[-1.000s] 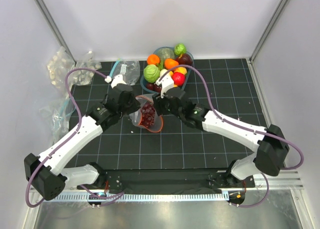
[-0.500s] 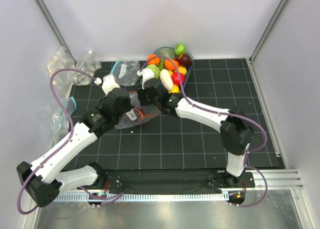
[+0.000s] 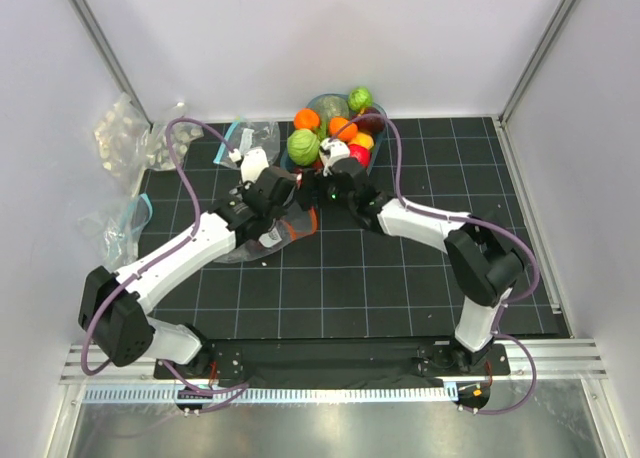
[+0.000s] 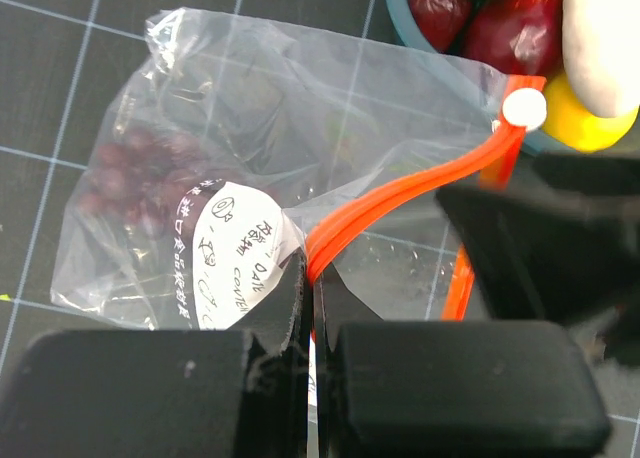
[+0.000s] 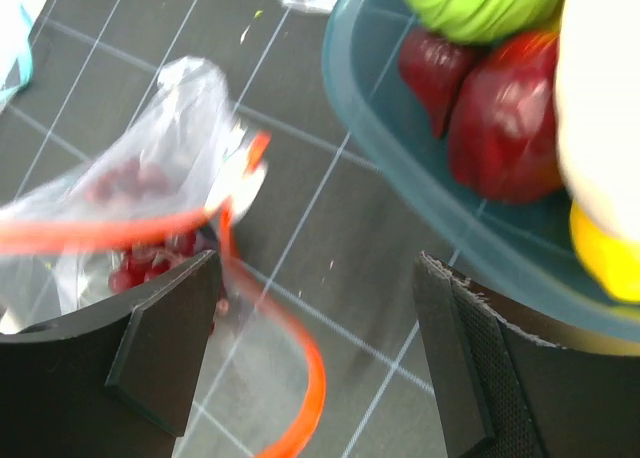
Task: Place the food in the zip-top bag and seal the zipper
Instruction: Adjust the zipper food storage bag at the center of the board, then pick up the fake vegetable from the bin.
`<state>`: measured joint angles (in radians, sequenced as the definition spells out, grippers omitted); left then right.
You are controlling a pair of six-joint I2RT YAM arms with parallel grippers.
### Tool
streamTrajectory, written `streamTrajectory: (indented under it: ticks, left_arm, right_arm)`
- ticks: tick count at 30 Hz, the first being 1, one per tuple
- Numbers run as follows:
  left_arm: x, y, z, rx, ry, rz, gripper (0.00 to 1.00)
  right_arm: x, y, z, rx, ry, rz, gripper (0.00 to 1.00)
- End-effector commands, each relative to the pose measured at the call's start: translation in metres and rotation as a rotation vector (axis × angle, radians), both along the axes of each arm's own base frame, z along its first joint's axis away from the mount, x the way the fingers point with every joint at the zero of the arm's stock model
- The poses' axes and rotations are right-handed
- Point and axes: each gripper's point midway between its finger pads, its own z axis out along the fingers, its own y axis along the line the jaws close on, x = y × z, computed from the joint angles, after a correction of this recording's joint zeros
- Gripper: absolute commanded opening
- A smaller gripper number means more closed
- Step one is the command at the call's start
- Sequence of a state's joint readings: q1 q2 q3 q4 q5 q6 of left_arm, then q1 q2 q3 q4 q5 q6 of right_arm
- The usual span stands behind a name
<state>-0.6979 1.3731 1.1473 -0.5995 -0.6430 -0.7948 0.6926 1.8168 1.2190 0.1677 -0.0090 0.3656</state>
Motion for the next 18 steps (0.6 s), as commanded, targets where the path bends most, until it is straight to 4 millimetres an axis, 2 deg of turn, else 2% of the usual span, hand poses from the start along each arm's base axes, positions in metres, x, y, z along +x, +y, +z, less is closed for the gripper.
streamTrajectory:
  ticks: [1, 2, 3, 4, 6, 7, 8, 9, 12, 13, 14, 16, 18]
  left_arm:
    - [0.01, -0.006, 0.019, -0.031, -0.026, -0.014, 0.0]
    - [0.011, -0.008, 0.018, -0.034, -0.025, -0.017, 0.0]
    - [0.012, -0.008, 0.018, -0.035, -0.024, -0.016, 0.0]
    - [0.012, -0.008, 0.017, -0.034, -0.021, -0.018, 0.0]
    - [0.013, -0.008, 0.015, -0.029, -0.016, -0.017, 0.0]
    - [0.013, -0.009, 0.015, -0.028, -0.017, -0.016, 0.0]
    - [0.013, -0.008, 0.013, -0.024, -0.013, -0.014, 0.0]
    - [0.014, -0.008, 0.012, -0.02, -0.012, -0.016, 0.0]
    - [0.013, -0.009, 0.015, -0.023, -0.012, -0.027, 0.0]
    - [0.014, -0.007, 0.017, -0.019, -0.021, -0.017, 0.0]
    - [0.016, -0.004, 0.019, -0.002, -0.033, -0.004, 0.0]
    - [0.019, -0.001, 0.025, 0.021, -0.042, 0.014, 0.0]
    - [0.022, 0.001, 0.035, 0.031, -0.04, 0.037, 0.0]
  right_arm:
    - [-0.007, 0.002, 0.083, 0.145, -0.231, 0.023, 0.84]
    - [-0.014, -0.005, 0.068, 0.129, -0.227, 0.025, 0.85]
    - [-0.015, -0.007, 0.08, 0.144, -0.284, 0.03, 0.85]
    - [-0.019, -0.012, 0.075, 0.136, -0.29, 0.033, 0.86]
    - [-0.023, -0.016, 0.095, 0.156, -0.371, 0.04, 0.86]
    - [-0.028, -0.019, 0.087, 0.148, -0.374, 0.047, 0.86]
    - [-0.031, -0.023, 0.088, 0.155, -0.394, 0.043, 0.86]
    - [-0.03, -0.025, 0.102, 0.198, -0.469, 0.037, 0.87]
    - [-0.016, -0.037, 0.099, 0.134, -0.446, -0.039, 0.89]
    - [-0.007, -0.038, 0.12, 0.108, -0.478, -0.055, 0.88]
    - [-0.001, -0.045, 0.114, 0.057, -0.451, -0.101, 0.88]
    - [0.012, -0.053, 0.126, 0.032, -0.476, -0.152, 0.88]
    - [0.03, -0.062, 0.117, -0.005, -0.436, -0.198, 0.88]
